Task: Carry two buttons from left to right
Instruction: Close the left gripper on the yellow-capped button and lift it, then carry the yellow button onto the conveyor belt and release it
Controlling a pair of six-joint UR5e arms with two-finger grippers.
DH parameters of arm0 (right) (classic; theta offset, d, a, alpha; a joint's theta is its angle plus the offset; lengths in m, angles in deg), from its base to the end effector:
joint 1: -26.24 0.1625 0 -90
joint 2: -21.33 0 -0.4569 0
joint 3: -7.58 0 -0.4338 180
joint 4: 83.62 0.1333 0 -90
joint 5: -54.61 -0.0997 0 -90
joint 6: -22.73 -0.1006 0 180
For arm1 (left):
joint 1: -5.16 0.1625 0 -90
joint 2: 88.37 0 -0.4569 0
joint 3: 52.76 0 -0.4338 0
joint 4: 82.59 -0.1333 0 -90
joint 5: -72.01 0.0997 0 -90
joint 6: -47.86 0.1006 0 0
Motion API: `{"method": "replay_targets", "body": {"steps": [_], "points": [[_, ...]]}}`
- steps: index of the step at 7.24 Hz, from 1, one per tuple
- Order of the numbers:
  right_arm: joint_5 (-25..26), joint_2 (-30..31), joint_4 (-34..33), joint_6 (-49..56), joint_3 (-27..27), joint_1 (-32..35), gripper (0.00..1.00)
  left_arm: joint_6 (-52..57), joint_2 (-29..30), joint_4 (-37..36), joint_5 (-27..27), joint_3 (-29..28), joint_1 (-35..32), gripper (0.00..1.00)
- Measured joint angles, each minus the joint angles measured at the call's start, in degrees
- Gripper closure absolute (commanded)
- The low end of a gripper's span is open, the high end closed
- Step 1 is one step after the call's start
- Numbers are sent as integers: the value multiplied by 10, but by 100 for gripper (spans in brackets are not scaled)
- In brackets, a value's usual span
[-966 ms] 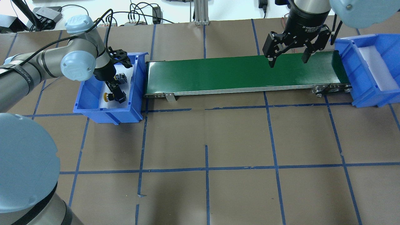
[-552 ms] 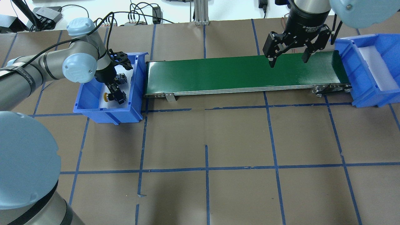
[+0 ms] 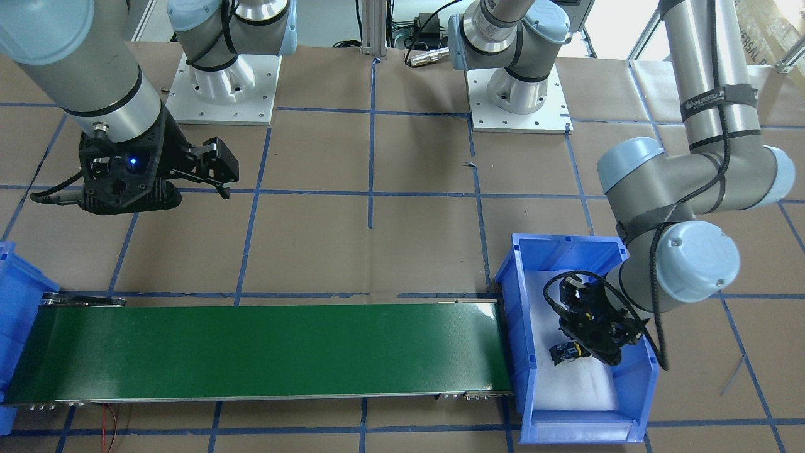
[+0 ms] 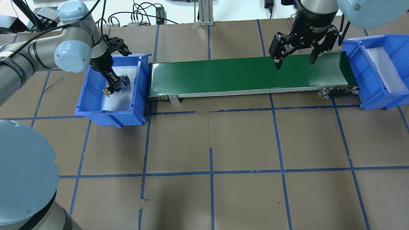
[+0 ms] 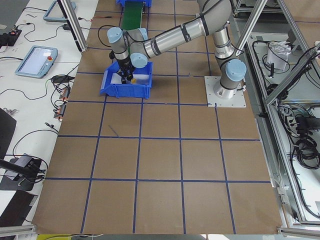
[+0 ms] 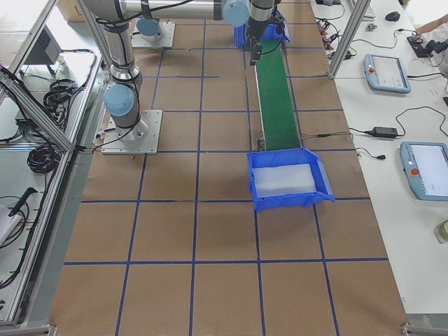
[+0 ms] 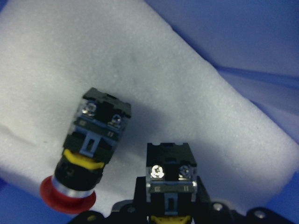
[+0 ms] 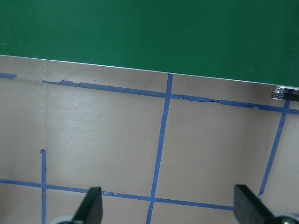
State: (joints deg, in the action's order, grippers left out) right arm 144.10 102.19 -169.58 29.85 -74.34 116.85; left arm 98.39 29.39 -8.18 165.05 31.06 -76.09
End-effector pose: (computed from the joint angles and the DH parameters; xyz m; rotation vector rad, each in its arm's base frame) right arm 0.1405 -0.5952 0.4965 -0.2100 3.1175 0.1381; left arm -0.0192 -0.7161 0.2969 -1.1204 -2.9233 -0.1834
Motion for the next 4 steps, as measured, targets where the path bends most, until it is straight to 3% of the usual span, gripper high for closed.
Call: {"method": "replay_targets", "body": {"steps": [2, 4], "points": [[0, 0, 0, 0, 0, 0, 0, -134, 6, 61, -3, -85, -9, 87], [0, 0, 1, 0, 0, 0, 0, -319, 11, 75, -18, -115, -45, 87]]}}
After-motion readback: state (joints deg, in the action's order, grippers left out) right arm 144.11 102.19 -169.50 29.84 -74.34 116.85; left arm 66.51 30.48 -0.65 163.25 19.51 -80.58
